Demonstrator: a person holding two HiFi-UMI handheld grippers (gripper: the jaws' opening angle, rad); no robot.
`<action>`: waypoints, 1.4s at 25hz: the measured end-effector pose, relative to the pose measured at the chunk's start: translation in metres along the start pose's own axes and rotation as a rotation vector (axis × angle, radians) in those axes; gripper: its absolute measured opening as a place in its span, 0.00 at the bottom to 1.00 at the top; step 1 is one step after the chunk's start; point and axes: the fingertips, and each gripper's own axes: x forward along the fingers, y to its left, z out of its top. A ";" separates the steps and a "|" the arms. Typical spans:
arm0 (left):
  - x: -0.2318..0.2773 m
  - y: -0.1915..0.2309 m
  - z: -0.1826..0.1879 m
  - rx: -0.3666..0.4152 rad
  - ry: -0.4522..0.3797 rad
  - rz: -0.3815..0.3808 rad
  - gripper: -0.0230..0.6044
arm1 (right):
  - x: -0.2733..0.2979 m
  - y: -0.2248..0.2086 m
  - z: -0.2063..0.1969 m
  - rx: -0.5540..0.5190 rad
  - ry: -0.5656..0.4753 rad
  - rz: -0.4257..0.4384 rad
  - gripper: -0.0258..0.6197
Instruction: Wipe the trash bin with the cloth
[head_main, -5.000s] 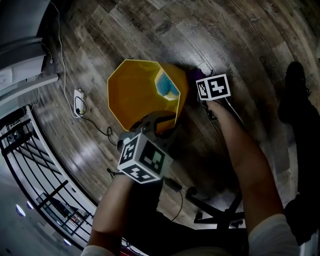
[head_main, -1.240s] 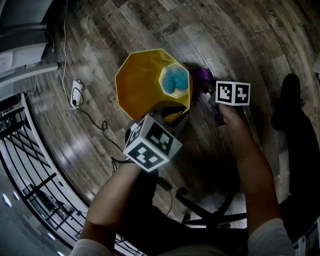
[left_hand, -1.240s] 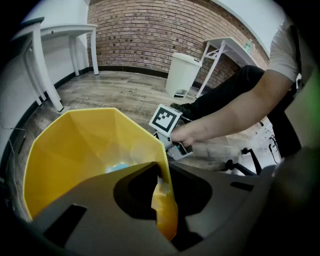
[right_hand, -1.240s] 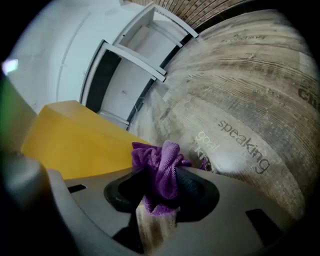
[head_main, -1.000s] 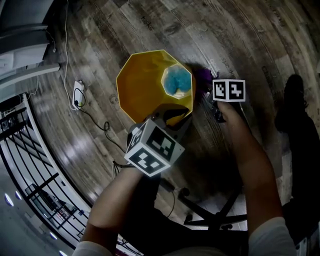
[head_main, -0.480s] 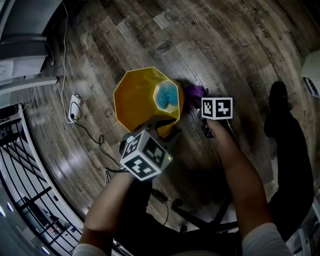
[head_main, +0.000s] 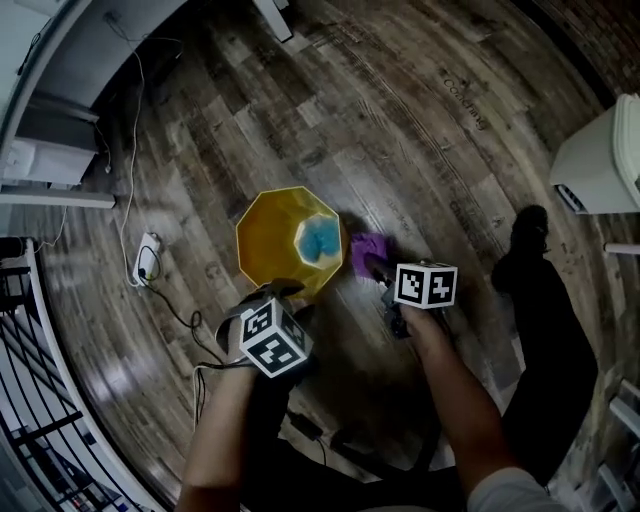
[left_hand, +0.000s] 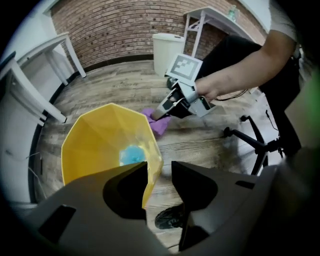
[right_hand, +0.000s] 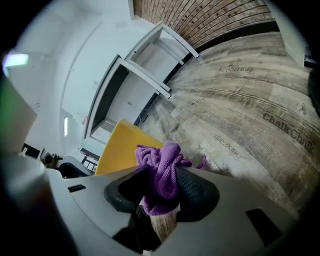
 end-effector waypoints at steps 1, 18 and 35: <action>0.002 0.003 -0.005 -0.009 0.005 0.022 0.25 | 0.000 0.005 -0.003 -0.005 0.004 0.011 0.29; 0.038 0.003 -0.019 -0.023 0.033 -0.086 0.13 | -0.006 0.031 -0.016 0.112 0.008 0.121 0.29; 0.038 -0.006 0.001 -0.090 -0.014 -0.143 0.09 | 0.003 0.044 -0.002 0.141 -0.013 0.244 0.29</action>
